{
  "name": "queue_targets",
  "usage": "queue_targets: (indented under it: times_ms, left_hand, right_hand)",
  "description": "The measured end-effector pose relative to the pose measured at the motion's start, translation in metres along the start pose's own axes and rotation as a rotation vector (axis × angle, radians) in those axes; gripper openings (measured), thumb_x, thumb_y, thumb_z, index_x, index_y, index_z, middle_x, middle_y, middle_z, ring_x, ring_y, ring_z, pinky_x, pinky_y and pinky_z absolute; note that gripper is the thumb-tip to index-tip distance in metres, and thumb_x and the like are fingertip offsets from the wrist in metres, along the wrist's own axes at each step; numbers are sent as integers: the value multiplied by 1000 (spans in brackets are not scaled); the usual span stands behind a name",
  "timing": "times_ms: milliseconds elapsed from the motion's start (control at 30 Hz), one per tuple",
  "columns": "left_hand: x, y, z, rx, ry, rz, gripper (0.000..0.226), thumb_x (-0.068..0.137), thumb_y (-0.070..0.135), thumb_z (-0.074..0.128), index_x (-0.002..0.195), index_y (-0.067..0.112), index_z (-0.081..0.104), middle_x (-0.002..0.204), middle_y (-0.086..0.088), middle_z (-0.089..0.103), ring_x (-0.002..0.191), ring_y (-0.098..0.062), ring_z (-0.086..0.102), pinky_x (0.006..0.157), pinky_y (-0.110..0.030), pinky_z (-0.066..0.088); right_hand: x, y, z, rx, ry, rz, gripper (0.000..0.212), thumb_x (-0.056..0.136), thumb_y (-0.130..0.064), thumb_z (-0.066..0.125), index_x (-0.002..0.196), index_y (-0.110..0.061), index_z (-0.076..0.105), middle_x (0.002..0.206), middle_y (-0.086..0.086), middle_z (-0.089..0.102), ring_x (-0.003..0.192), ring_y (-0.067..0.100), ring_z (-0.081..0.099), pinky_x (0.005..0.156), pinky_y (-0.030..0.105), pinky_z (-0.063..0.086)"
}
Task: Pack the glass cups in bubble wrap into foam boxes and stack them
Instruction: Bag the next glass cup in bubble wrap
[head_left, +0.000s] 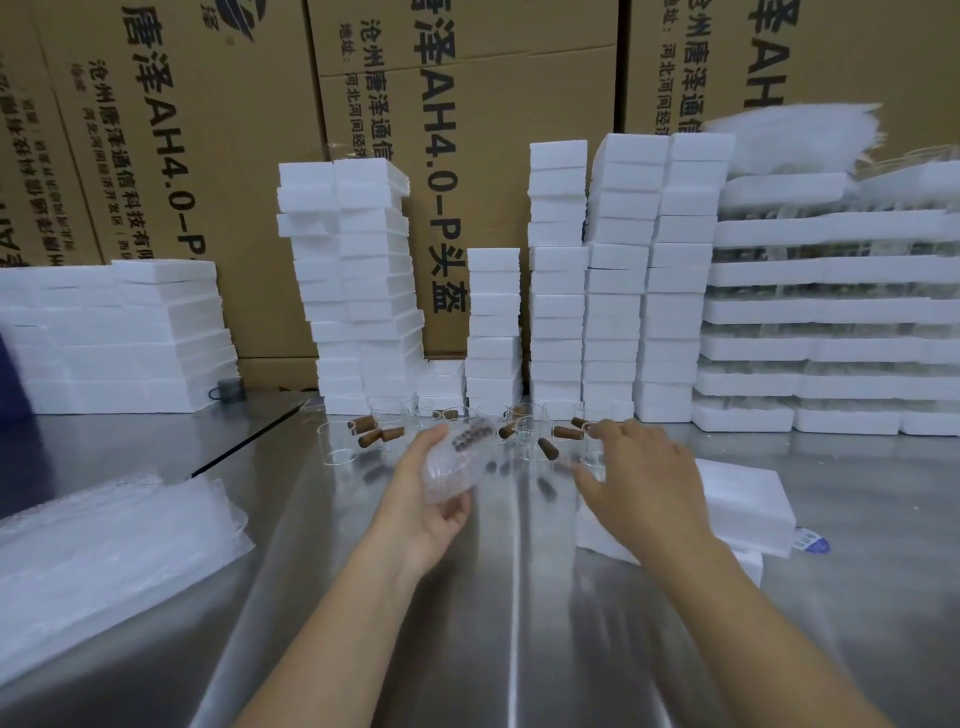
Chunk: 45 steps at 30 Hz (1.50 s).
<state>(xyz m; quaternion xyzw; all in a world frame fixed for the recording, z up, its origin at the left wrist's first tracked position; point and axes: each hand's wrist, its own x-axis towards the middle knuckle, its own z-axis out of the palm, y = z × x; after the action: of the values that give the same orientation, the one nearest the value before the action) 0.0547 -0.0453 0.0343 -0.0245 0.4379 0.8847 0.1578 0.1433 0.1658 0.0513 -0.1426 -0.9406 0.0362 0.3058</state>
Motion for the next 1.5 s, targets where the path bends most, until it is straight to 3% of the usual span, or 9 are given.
queue_targets:
  times_ms: [133, 300, 467, 567, 733, 833, 1033, 1267, 1500]
  left_hand:
    - [3, 6, -7, -212, 94, -62, 74, 72, 47, 90, 136, 18, 69, 112, -7, 70, 77, -16, 53, 63, -25, 37]
    - [4, 12, -8, -364, 123, 11, 72, 72, 46, 95, 132, 20, 65, 124, -10, 66, 86, -17, 53, 65, -23, 43]
    - [4, 22, -9, -219, 122, 188, 52, 79, 68, 82, 116, 33, 72, 91, 2, 75, 67, -10, 48, 52, -22, 33]
    - [1, 29, -11, -114, 65, 280, 48, 81, 70, 80, 115, 36, 73, 98, 4, 69, 65, -9, 41, 48, -22, 28]
    - [-7, 21, 0, 239, 60, 463, 69, 73, 78, 73, 127, 37, 62, 107, 21, 70, 93, -6, 66, 80, -24, 51]
    - [-8, 10, 4, 528, 43, 555, 77, 79, 76, 66, 137, 26, 58, 128, 6, 70, 120, -15, 67, 105, -40, 55]
    - [-2, 1, 4, 658, -21, 533, 42, 92, 60, 72, 119, 31, 62, 128, 2, 69, 122, -19, 66, 112, -42, 52]
    - [6, -7, -1, 901, -105, 555, 41, 97, 58, 69, 131, 39, 55, 137, 15, 55, 123, -5, 54, 92, -18, 43]
    - [21, -16, -19, 1244, -176, 577, 51, 105, 56, 59, 150, 35, 45, 152, 12, 51, 132, -8, 50, 104, -24, 36]
  right_hand:
    - [-2, 7, 8, -144, -172, 58, 42, 97, -31, 54, 138, -26, 48, 121, -2, 62, 115, 25, 60, 92, 40, 38]
    - [-6, -28, 6, 20, -109, -272, 48, 98, -53, 58, 142, -35, 46, 124, -5, 64, 120, 22, 60, 93, 40, 40]
    - [-39, -77, 23, 37, -207, -626, 52, 93, -56, 60, 138, -33, 51, 117, 1, 68, 110, 27, 62, 96, 45, 40]
    - [-47, -89, 35, 21, -204, -699, 54, 93, -57, 60, 138, -31, 49, 113, 3, 68, 105, 30, 61, 92, 44, 37]
    - [-44, -78, 27, 274, -289, -625, 76, 83, -67, 64, 149, -37, 40, 139, -8, 61, 124, 17, 52, 104, 35, 38]
    - [-38, -59, 17, 317, -289, -545, 63, 80, -55, 57, 138, -36, 44, 138, -12, 55, 123, 9, 41, 98, 30, 30]
    - [-19, -32, 15, 106, -279, -452, 35, 86, -41, 52, 119, -30, 51, 118, -10, 56, 113, 17, 49, 107, 37, 32]
    - [-20, -37, 24, 288, -307, -451, 22, 94, -30, 54, 112, -30, 65, 104, -9, 65, 98, 15, 57, 90, 33, 46]
    - [-20, -30, 31, 309, -373, -363, 21, 91, -32, 55, 109, -33, 66, 106, -8, 70, 99, 17, 61, 85, 35, 52]
